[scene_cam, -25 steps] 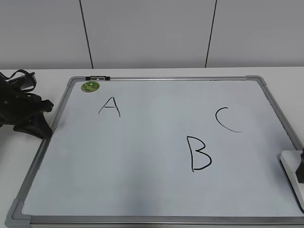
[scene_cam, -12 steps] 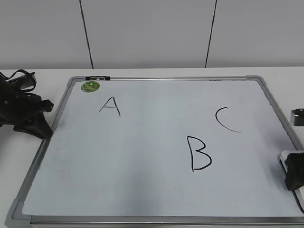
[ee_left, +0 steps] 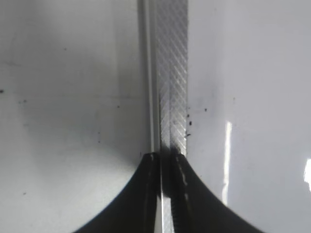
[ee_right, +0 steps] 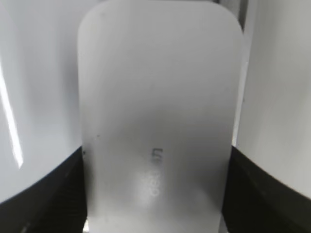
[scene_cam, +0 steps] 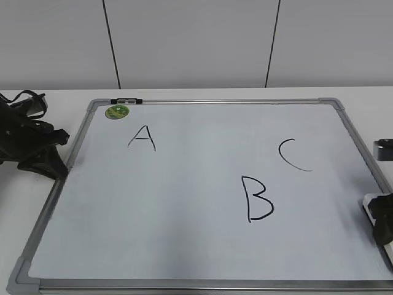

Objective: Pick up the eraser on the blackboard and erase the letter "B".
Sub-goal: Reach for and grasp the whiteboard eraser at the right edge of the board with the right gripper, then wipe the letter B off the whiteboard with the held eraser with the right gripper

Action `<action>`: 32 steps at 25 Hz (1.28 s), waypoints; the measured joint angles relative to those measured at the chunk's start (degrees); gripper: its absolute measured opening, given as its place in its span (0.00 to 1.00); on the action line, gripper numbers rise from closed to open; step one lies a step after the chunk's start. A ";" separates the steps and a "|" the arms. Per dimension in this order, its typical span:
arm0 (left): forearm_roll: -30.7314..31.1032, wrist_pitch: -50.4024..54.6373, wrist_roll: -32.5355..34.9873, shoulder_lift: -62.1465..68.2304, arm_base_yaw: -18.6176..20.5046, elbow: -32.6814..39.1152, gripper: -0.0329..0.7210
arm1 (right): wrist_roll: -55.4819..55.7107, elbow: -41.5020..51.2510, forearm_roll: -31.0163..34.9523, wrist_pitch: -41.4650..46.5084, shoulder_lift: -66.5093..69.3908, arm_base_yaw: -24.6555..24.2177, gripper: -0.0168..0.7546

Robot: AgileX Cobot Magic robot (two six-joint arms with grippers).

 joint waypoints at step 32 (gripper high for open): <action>-0.09 0.00 0.00 0.00 0.00 0.00 0.09 | -3.93 -32.44 4.77 15.38 12.89 22.70 0.72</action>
